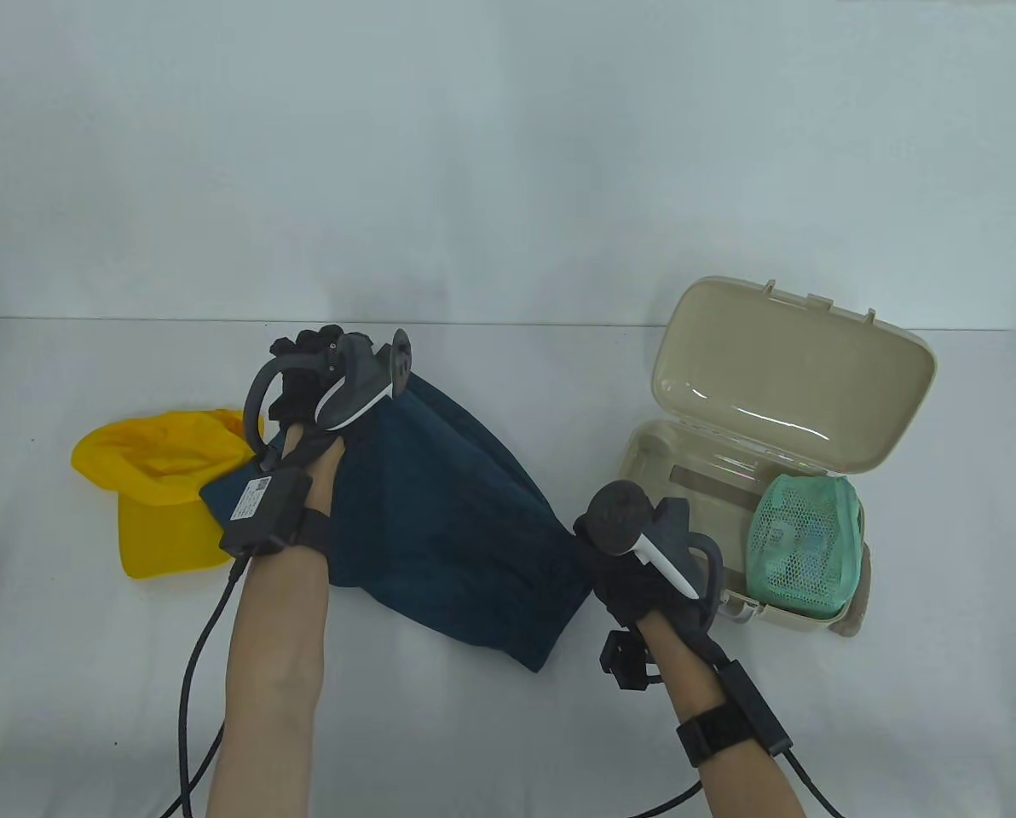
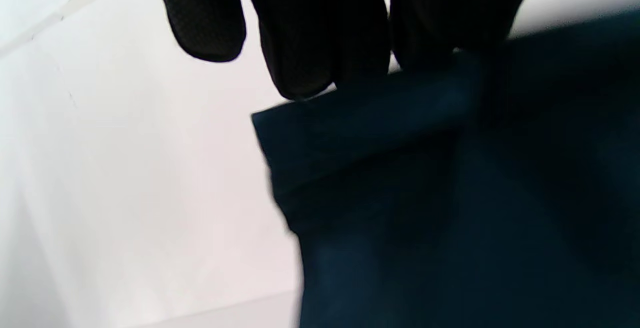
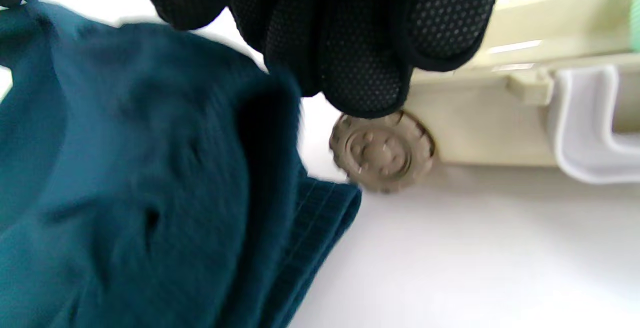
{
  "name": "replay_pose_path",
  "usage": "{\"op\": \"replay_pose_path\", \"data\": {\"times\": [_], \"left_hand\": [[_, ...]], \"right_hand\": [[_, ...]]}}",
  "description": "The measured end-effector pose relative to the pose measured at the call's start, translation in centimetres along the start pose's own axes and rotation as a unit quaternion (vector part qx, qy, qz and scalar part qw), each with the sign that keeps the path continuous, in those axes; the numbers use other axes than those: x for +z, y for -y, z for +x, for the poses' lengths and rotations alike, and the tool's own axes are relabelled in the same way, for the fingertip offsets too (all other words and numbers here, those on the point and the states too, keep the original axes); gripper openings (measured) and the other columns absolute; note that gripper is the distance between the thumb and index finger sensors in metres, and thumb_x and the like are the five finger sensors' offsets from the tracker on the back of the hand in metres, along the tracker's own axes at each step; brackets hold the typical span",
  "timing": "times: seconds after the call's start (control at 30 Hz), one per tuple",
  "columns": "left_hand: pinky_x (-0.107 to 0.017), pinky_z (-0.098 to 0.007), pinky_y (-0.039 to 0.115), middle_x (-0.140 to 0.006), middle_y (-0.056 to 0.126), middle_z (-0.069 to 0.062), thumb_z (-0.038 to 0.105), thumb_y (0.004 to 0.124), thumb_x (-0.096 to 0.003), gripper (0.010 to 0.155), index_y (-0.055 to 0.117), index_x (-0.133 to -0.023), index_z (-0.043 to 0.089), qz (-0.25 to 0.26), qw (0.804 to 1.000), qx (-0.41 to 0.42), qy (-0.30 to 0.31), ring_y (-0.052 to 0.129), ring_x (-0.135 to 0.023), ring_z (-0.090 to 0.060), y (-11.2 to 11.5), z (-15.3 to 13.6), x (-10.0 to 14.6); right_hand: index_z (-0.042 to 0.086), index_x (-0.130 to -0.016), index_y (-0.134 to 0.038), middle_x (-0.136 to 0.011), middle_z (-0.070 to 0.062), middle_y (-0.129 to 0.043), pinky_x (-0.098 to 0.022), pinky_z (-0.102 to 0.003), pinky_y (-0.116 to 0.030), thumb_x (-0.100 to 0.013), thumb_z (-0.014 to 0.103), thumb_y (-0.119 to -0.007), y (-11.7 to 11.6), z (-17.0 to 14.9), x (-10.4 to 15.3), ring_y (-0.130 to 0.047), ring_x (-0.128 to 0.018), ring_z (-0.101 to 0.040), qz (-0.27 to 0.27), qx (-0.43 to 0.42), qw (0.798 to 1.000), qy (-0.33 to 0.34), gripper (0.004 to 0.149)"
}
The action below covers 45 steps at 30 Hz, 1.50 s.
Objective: Pack suitcase
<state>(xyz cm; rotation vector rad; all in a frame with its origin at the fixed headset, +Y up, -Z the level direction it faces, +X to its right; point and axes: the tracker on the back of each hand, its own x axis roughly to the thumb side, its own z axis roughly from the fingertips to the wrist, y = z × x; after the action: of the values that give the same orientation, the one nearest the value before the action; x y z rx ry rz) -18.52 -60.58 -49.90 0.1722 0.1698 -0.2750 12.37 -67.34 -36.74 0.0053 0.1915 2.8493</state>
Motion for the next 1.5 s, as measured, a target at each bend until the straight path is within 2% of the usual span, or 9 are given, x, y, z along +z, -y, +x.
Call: {"op": "replay_pose_path", "data": {"times": [0.13,0.27,0.33,0.4,0.53,0.73,1.0,1.27,1.5], "left_hand": [[-0.074,-0.053,0.066,-0.113,0.066,0.001,0.054,0.067,-0.0476,0.067,0.049,-0.110,0.035,-0.002,0.998,0.048,0.029,0.078,-0.100,-0.026,-0.7,-1.2,1.8],[-0.074,-0.054,0.065,-0.118,0.058,-0.004,0.058,0.063,-0.0476,0.074,0.042,-0.113,0.030,-0.023,0.989,0.128,0.073,0.073,-0.104,-0.029,-0.9,-3.2,5.5],[-0.075,-0.055,0.064,-0.120,0.052,-0.007,0.059,0.062,-0.0472,0.079,0.037,-0.115,0.026,-0.039,0.984,0.155,0.082,0.067,-0.107,-0.033,-0.7,-4.1,8.0],[-0.076,-0.056,0.062,-0.121,0.049,-0.008,0.061,0.060,-0.0468,0.083,0.034,-0.116,0.023,-0.028,0.981,0.165,0.097,0.063,-0.110,-0.034,-0.6,-5.3,10.7],[-0.077,-0.058,0.059,-0.123,0.040,-0.013,0.063,0.059,-0.0471,0.087,0.029,-0.116,0.020,-0.049,0.971,0.197,0.122,0.054,-0.113,-0.039,-0.2,-7.1,14.9],[-0.077,-0.058,0.058,-0.123,0.040,-0.013,0.062,0.059,-0.0475,0.086,0.030,-0.116,0.020,-0.034,0.966,0.218,0.137,0.052,-0.113,-0.040,0.9,-8.2,19.0],[-0.076,-0.059,0.058,-0.123,0.041,-0.014,0.061,0.059,-0.0477,0.085,0.031,-0.116,0.020,-0.047,0.965,0.209,0.153,0.052,-0.112,-0.041,3.2,-8.5,20.7],[-0.077,-0.059,0.057,-0.123,0.040,-0.014,0.061,0.060,-0.0477,0.085,0.031,-0.116,0.019,-0.028,0.970,0.171,0.173,0.051,-0.113,-0.041,2.9,-7.7,21.3],[-0.077,-0.059,0.057,-0.123,0.040,-0.014,0.061,0.060,-0.0476,0.085,0.031,-0.116,0.020,-0.034,0.968,0.166,0.185,0.051,-0.113,-0.041,3.1,-7.1,21.3]], "right_hand": [[0.020,-0.097,-0.070,-0.084,-0.001,-0.090,-0.051,-0.039,-0.084,-0.050,0.051,-0.068,1.8,-0.8,0.7,-0.099,-0.069,-0.022,-0.027,-0.001,0.999,-0.022,0.056],[0.013,-0.100,-0.067,-0.084,-0.006,-0.091,-0.046,-0.037,-0.087,-0.050,0.057,-0.063,3.1,-0.9,1.7,-0.100,-0.066,-0.026,0.029,-0.008,0.999,-0.041,0.067],[0.006,-0.100,-0.068,-0.080,-0.010,-0.095,-0.037,-0.033,-0.092,-0.049,0.061,-0.062,2.8,-0.8,1.9,-0.104,-0.058,-0.027,0.061,-0.017,0.997,-0.050,0.075],[0.002,-0.099,-0.068,-0.077,-0.012,-0.096,-0.033,-0.031,-0.093,-0.048,0.065,-0.059,1.6,-0.7,1.9,-0.106,-0.054,-0.027,0.129,-0.003,0.990,-0.061,0.081],[-0.002,-0.097,-0.071,-0.075,-0.014,-0.098,-0.029,-0.030,-0.094,-0.048,0.067,-0.057,-1.8,-0.1,1.4,-0.108,-0.050,-0.026,0.195,0.031,0.976,-0.089,0.085],[-0.004,-0.093,-0.075,-0.071,-0.014,-0.100,-0.026,-0.028,-0.096,-0.047,0.065,-0.058,-6.2,1.1,0.1,-0.110,-0.046,-0.023,0.241,0.065,0.956,-0.153,0.084],[-0.007,-0.085,-0.076,-0.063,-0.012,-0.102,-0.025,-0.028,-0.097,-0.045,0.062,-0.063,-8.4,3.4,-1.6,-0.111,-0.042,-0.020,0.255,0.144,0.927,-0.235,0.081],[-0.013,-0.086,-0.073,-0.065,-0.018,-0.100,-0.028,-0.035,-0.095,-0.046,0.064,-0.063,-9.4,5.3,-2.8,-0.110,-0.046,-0.023,0.292,0.164,0.896,-0.292,0.087],[-0.016,-0.085,-0.070,-0.064,-0.021,-0.097,-0.031,-0.034,-0.093,-0.048,0.059,-0.067,-10.0,5.9,-2.8,-0.108,-0.046,-0.022,0.266,0.132,0.901,-0.317,0.084]]}}
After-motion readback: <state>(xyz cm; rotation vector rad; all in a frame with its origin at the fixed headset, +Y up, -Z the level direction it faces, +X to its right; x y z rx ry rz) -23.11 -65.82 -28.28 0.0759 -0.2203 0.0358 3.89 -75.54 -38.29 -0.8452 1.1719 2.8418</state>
